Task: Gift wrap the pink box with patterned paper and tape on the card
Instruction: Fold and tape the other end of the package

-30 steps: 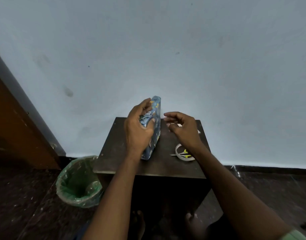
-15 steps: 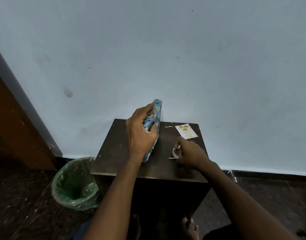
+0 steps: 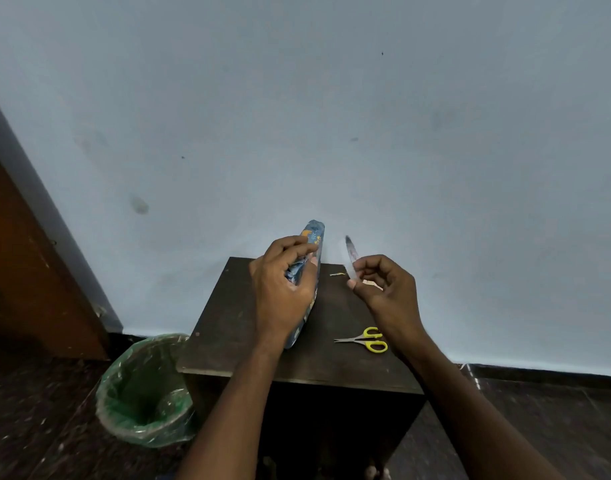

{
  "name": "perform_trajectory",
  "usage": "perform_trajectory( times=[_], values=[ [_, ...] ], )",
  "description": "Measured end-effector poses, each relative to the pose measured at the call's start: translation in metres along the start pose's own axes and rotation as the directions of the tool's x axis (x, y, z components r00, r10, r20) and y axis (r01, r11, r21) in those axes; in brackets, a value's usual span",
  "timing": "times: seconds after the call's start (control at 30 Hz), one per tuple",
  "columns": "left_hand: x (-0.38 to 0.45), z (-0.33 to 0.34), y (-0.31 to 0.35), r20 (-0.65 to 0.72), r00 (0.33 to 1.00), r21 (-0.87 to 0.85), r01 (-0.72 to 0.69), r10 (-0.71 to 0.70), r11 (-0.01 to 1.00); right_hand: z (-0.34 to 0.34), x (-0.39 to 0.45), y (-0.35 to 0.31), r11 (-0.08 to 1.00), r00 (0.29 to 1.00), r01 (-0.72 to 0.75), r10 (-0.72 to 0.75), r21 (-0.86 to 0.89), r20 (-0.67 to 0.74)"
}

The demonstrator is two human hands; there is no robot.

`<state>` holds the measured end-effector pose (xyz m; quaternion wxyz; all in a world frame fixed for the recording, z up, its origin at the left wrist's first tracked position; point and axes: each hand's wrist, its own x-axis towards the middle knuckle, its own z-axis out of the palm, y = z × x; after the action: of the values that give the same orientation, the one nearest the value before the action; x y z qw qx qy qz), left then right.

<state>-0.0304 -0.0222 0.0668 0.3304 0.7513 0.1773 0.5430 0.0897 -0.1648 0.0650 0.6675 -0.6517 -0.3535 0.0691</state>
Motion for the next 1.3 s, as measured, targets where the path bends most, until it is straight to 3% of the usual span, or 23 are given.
perform_trajectory(
  times=[0.1, 0.23, 0.4, 0.83, 1.0, 1.17, 1.3],
  values=[
    [-0.001, 0.004, 0.005, -0.034, 0.999, -0.037, 0.029, -0.03, 0.999, 0.012, -0.004, -0.006, 0.999, 0.999, 0.033, -0.033, -0.001, 0.022],
    [-0.001, 0.005, 0.01, -0.068, 0.997, -0.085, 0.033, -0.039, 0.996, 0.025, -0.009, -0.006, 0.961, 0.982, 0.189, -0.184, -0.2, 0.041],
    [-0.001, 0.004, 0.007, -0.061, 0.997, -0.158, 0.035, -0.046, 0.987, 0.029, -0.011, 0.0, 0.908, 0.956, 0.292, -0.271, -0.301, 0.11],
    [0.005, 0.005, 0.006, -0.082, 0.993, -0.18, 0.065, -0.081, 0.982, 0.038, -0.008, 0.006, 0.828, 0.929, 0.355, -0.363, -0.435, 0.068],
    [0.004, 0.01, 0.006, -0.085, 0.994, -0.155, 0.049, -0.062, 0.987, 0.041, -0.01, 0.006, 0.835, 0.93, 0.363, -0.351, -0.412, 0.108],
    [0.004, 0.009, 0.003, -0.067, 0.997, -0.114, 0.035, -0.043, 0.993, 0.043, -0.015, 0.001, 0.905, 0.94, 0.335, -0.303, -0.264, 0.153],
    [0.003, 0.008, 0.0, -0.042, 0.999, -0.084, 0.014, -0.018, 0.996, 0.045, -0.016, -0.002, 0.93, 0.958, 0.27, -0.285, -0.248, -0.026]
  ],
)
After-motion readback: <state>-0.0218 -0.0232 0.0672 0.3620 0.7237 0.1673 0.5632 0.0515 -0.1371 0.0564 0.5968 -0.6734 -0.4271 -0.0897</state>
